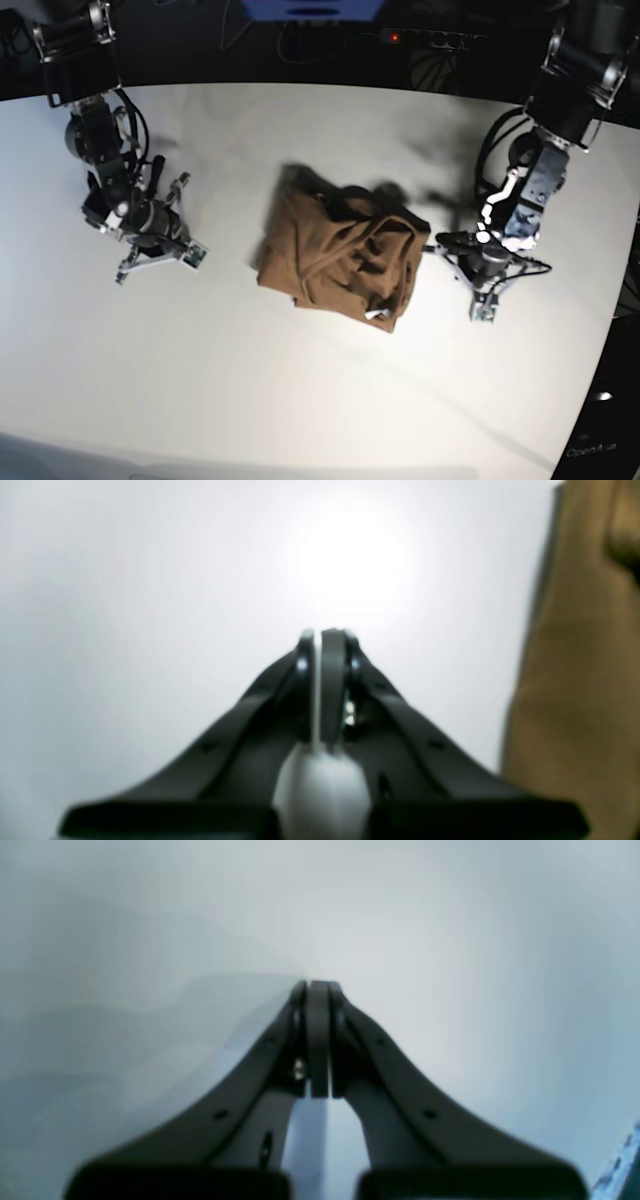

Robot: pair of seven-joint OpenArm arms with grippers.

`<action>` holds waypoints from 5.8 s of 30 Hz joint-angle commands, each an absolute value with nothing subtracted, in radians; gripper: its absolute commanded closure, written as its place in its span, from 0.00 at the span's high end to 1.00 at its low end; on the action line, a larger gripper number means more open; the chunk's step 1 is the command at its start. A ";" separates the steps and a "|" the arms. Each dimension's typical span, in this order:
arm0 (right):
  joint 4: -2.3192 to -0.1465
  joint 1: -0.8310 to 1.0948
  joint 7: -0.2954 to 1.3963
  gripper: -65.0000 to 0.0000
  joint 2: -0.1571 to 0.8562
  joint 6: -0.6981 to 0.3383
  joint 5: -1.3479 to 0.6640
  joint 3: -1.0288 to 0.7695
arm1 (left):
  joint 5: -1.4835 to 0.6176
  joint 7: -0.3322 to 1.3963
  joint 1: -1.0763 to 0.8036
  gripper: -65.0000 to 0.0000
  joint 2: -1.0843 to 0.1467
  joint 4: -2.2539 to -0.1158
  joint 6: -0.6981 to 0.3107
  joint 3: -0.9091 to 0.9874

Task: Fold the T-shirt properly
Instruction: 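Push the bundle's edge with the left gripper to square it, then move both grippers to opposite sides of the brown bundle, then press the bundle's side with the left gripper while the right gripper braces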

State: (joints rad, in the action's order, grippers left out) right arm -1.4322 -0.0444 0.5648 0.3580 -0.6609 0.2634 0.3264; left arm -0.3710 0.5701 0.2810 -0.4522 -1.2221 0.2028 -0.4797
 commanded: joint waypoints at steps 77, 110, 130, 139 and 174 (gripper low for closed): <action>-1.555 0.008 0.615 0.00 0.386 -0.698 0.367 0.245 | -0.262 -0.031 0.677 0.03 -0.016 -0.516 -0.004 -0.634; -1.919 0.018 0.619 0.00 0.054 -0.698 0.493 0.205 | -0.254 0.426 0.056 0.03 -0.397 -1.544 -0.004 -0.150; -1.885 0.119 0.608 0.00 -0.013 -0.698 0.487 0.205 | -0.255 0.552 0.061 0.03 -0.262 -1.733 -0.004 -0.154; -1.882 0.145 0.605 0.00 -0.012 -0.698 0.484 0.203 | -0.255 0.585 0.107 0.03 -0.203 -1.741 -0.004 -0.183; -1.552 0.107 0.415 0.00 0.002 -0.698 0.403 0.202 | -0.252 0.575 0.371 0.03 -0.108 -1.405 -0.004 -0.344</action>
